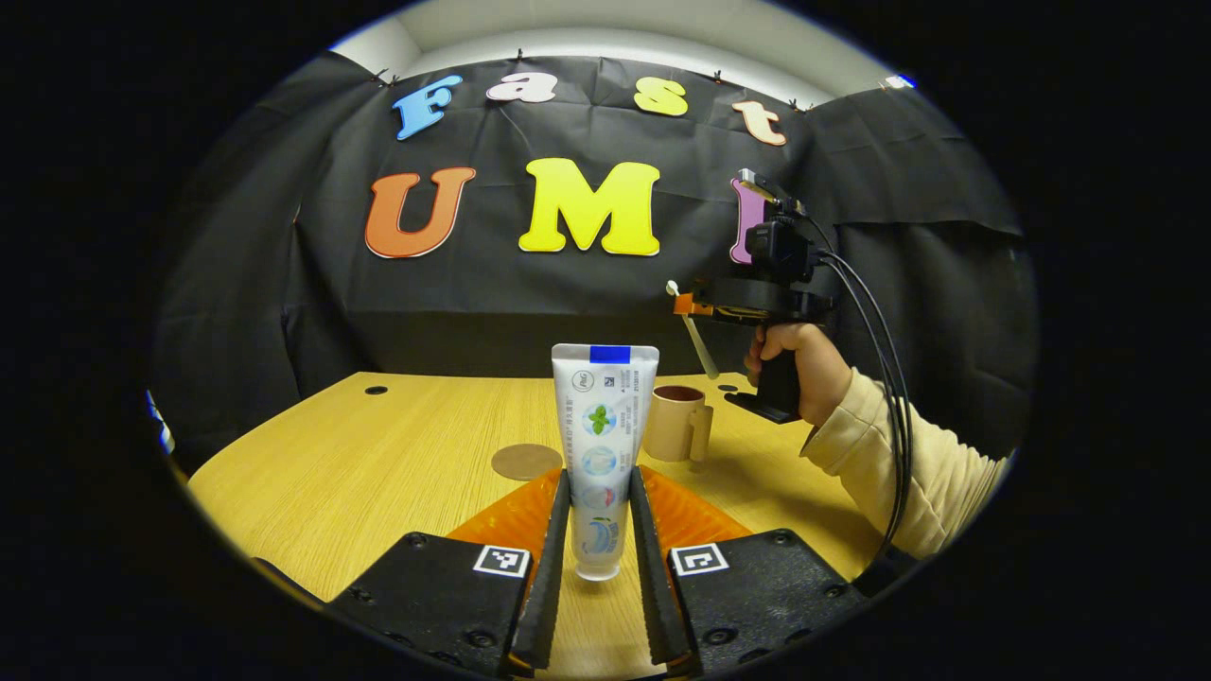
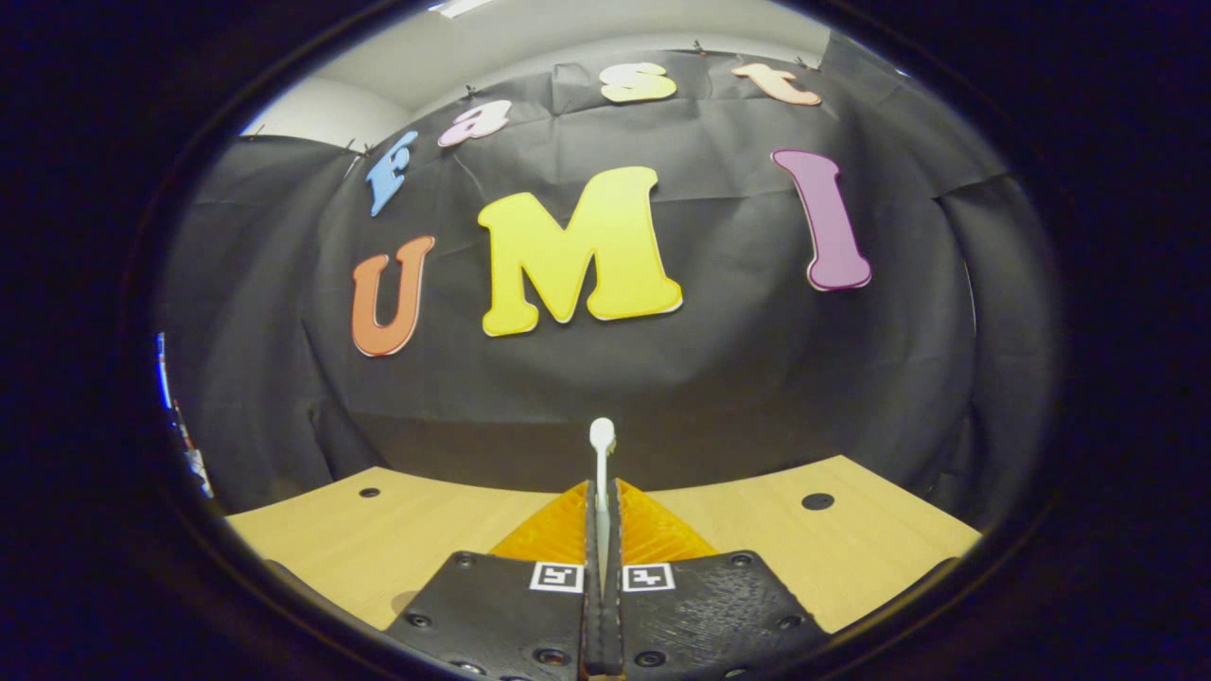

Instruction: Put the toothbrush and toothpaste on the desktop into the cup, then pick up the cup and place it on the coaster on the desktop.

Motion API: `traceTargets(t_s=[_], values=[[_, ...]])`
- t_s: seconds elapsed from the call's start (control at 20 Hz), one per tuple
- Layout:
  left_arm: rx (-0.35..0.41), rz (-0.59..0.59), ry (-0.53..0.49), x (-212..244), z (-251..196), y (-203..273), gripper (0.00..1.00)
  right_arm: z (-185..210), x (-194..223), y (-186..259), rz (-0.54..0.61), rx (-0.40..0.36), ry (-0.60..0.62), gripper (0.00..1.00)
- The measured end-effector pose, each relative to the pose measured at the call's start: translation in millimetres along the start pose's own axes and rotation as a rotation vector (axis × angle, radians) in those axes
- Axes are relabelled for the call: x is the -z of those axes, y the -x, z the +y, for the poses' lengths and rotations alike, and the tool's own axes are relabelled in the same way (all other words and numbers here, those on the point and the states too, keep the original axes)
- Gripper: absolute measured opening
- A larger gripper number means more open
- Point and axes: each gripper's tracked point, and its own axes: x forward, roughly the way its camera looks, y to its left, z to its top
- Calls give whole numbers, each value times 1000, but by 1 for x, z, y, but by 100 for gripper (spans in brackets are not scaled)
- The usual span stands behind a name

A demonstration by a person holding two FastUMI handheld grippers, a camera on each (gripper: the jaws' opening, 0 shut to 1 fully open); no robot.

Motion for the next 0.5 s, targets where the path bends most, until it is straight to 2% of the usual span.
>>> traceTargets(t_s=[0.15,0.2,0.25,0.5], values=[[-19,-75,-36,-20,2,3,39,-1,7,-7,17,10,16,0],[-20,-90,-62,-25,0,2,43,0,8,-9,22,11,11,0],[-21,-80,-74,-22,-1,0,39,1,11,-12,27,6,5,0],[13,-11,-7,0,-3,-6,39,5,8,-9,7,7,44,0]])
